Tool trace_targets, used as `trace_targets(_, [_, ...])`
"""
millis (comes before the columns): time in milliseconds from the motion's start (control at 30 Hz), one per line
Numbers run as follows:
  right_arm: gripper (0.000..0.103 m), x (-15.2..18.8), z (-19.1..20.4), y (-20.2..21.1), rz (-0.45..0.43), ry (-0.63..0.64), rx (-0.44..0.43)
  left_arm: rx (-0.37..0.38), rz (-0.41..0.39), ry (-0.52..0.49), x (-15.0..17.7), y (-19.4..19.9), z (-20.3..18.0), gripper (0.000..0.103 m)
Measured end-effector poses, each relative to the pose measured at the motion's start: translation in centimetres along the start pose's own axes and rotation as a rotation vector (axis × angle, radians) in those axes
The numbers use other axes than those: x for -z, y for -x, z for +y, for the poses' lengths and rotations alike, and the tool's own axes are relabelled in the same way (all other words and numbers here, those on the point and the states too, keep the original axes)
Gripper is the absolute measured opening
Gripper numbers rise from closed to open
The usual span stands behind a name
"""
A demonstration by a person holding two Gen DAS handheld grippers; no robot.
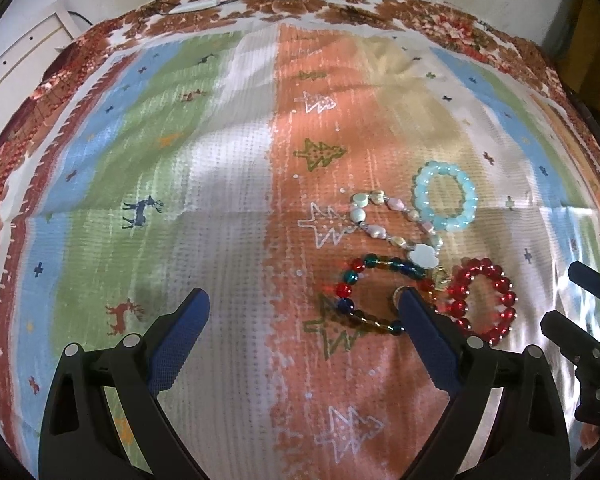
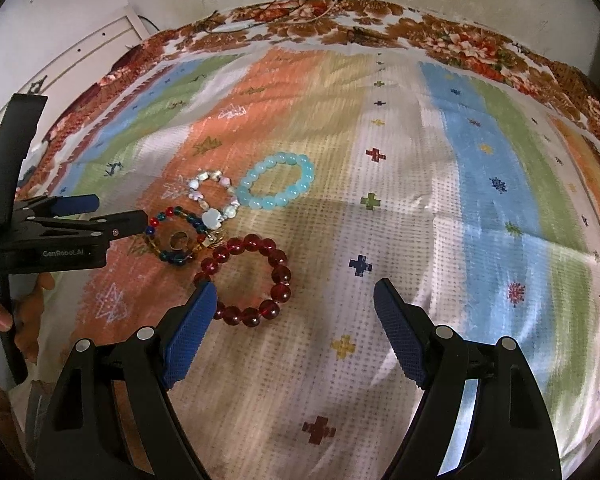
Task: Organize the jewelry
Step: 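Move both tools back toward the remaining bracelets, then grasp the multicolour bead bracelet with the left gripper while the right grasps the red bead bracelet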
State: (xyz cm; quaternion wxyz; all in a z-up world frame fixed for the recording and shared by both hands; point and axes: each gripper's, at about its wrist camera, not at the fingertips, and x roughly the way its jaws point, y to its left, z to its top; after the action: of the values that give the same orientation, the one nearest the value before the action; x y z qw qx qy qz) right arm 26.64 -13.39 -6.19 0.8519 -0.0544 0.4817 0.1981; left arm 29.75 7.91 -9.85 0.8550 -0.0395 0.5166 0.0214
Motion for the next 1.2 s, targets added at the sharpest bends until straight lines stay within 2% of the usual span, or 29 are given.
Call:
trace_targets(300, [0.081, -0.4, 0.1, -2.1, 0.038, 0.016, 0.008, -0.029, 0.041, -0.017, -0.4, -2.1, 0.3, 0.090])
trace_targets(500, [0.081, -0.2, 0.2, -3.8, 0.078, 0.042, 0.023, -0.061, 0.057, -0.068, 0.0, -3.0, 0.1, 0.087])
trace_targets(600, [0.080, -0.1, 0.2, -4.5, 0.092, 0.055, 0.038, -0.053, 0.052, -0.089, 0.1, -2.9, -0.2, 0.080])
trace_targets(700, [0.078, 0.0, 0.3, -4.5, 0.096, 0.065, 0.049, -0.055, 0.055, -0.107, 0.1, -2.7, -0.6, 0.067])
trace_targets(767, [0.072, 0.1, 0.3, -4.5, 0.099, 0.067, 0.063, -0.056, 0.061, -0.112, 0.1, -2.6, -0.7, 0.053])
trace_targets(833, [0.056, 0.1, 0.1, -4.4, 0.092, 0.069, 0.074, -0.056, 0.066, -0.112, 0.1, -2.5, -0.7, 0.047])
trace_targets(900, [0.051, 0.1, -0.1, -4.4, 0.092, 0.066, 0.085, -0.055, 0.068, -0.114, 0.1, -2.5, -0.6, 0.042])
trace_targets(933, [0.044, 0.1, -0.2, -4.4, 0.092, 0.065, 0.082, -0.053, 0.069, -0.117, 0.1, -2.5, -0.7, 0.037])
trace_targets(967, [0.040, 0.1, -0.2, -4.4, 0.093, 0.069, 0.082, -0.051, 0.071, -0.119, 0.1, -2.4, -0.7, 0.030])
trace_targets(1000, [0.032, 0.1, -0.1, -4.3, 0.094, 0.077, 0.083, -0.045, 0.074, -0.121, 0.1, -2.4, -0.7, 0.025])
trace_targets(1033, [0.024, 0.1, 0.0, -4.4, 0.095, 0.082, 0.081, -0.036, 0.080, -0.124, 0.2, -2.4, -0.8, 0.014])
trace_targets(1100, [0.016, 0.1, 0.3, -4.4, 0.099, 0.098, 0.071, -0.036, 0.085, -0.132, 0.2, -2.4, -1.0, 0.010])
trace_targets(1200, [0.015, 0.3, 0.3, -4.3, 0.090, 0.105, 0.070, -0.033, 0.086, -0.130, 0.3, -2.3, -1.0, 0.009])
